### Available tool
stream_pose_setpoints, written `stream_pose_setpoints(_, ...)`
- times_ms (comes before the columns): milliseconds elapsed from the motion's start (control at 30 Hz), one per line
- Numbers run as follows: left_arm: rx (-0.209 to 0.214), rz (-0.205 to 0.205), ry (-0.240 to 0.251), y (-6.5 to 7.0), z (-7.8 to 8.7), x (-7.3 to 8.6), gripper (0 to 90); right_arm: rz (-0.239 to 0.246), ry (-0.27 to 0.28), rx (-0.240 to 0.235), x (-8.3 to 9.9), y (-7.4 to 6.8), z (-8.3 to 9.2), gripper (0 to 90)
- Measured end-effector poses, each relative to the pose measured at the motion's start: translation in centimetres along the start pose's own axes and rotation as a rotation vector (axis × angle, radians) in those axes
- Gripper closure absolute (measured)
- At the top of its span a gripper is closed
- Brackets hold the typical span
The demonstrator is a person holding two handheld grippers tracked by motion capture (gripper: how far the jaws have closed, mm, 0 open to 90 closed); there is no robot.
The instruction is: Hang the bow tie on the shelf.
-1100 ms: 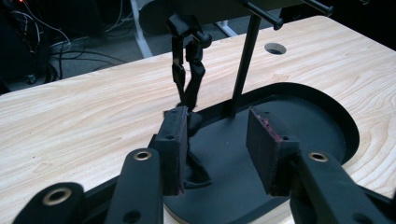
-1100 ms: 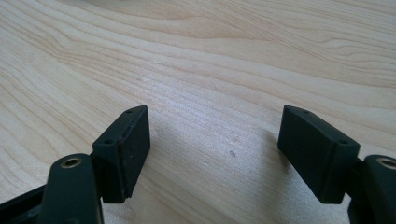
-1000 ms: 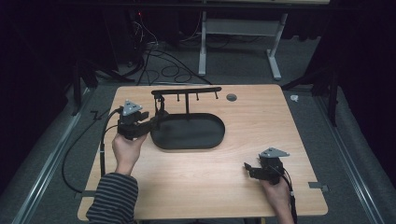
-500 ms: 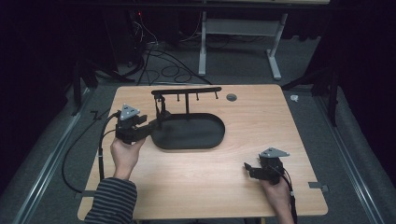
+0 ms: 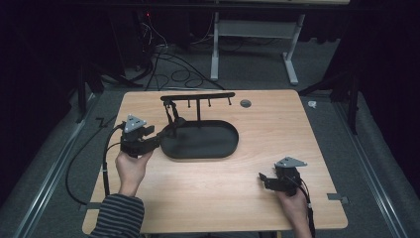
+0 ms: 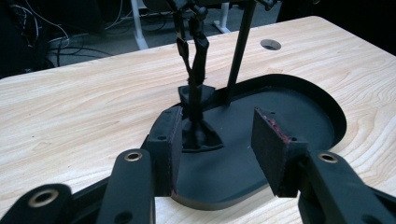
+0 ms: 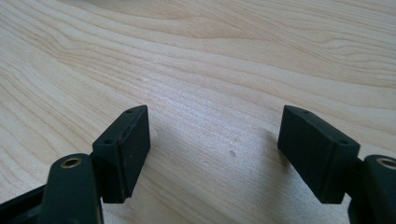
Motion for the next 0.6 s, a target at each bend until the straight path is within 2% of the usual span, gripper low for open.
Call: stream_pose_setpoints(600, 0.023, 0.025, 0.005, 0.2, 0.4, 1.6, 51.5, 0.000, 0.000, 0.000, 0.0, 0.0, 0.0, 26.6)
Point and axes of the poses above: each handheld gripper's, and its own axes: z roughly backward along the jaws, x roughly out of its underside, y roughly to its right, the point moved 9 cm from there along -z, roughly forward along the jaws, and after that the axes turned 15 degrees about -y, right-handed, at the moved point
